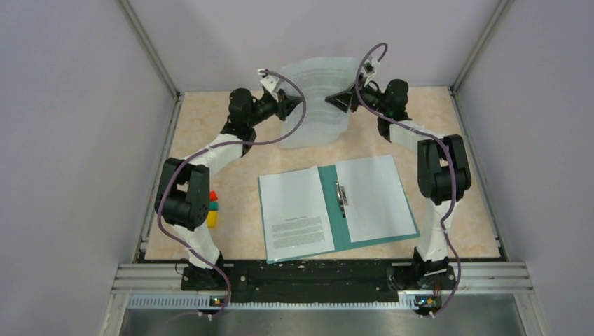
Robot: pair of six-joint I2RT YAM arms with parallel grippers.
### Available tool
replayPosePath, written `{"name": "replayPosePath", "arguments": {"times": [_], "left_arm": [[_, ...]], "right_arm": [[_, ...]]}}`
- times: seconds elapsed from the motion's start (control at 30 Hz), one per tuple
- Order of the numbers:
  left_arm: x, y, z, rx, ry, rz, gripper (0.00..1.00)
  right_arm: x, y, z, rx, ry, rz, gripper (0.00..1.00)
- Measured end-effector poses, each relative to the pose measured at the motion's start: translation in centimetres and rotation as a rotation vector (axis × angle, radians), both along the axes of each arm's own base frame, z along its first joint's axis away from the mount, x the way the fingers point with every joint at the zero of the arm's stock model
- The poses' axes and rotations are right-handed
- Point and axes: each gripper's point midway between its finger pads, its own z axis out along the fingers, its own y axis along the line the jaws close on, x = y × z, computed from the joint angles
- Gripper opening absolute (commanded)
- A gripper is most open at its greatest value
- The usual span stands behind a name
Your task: Put the files into the folder
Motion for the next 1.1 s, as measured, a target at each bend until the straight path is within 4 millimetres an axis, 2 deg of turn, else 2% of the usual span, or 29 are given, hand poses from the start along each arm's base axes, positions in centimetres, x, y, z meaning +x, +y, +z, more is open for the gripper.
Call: {"name": "replayPosePath", "arguments": {"times": [0.2,0.4,0.53,0.63,0.8,0.97,1.03,1.1], "left_arm": [[0.1,0.3,-1.4,0.008,0.022,0.022,0.3],[0.1,0.7,-2.7,0.015,0.048,0.041,0.29],[0.0,1.0,-3.4,0.02,0.064,0.048,0.17],[0.0,1.0,-3.5,0.021,0.065,0.047,0.02],[-0.2,0.8,-3.4,0.023,0.068,0.029,0.0],[-1.1,0.5,-2.1,0.039,0.082,-0.02,0.0],[-2.3,0.4,-0.2,0.055,0.067,-0.045,0.0],[-4.0,0.6,2.8,0.064,0.021,-0.064,0.0]], "right_arm": [[0.4,0.1,-1.6,0.001,0.032,0.004,0.42],[0.2,0.2,-1.3,0.011,0.026,0.015,0.42],[0.1,0.4,-1.6,0.009,0.03,0.024,0.42],[0.1,0.4,-1.8,0.006,0.039,0.028,0.42],[0.0,0.4,-1.9,0.002,0.046,0.033,0.47],[-0.4,0.5,-0.9,-0.002,0.048,0.053,0.59],[-1.1,0.4,0.2,-0.001,0.044,0.066,0.66],[-2.5,0.2,2.4,0.003,0.013,0.082,0.71]]}}
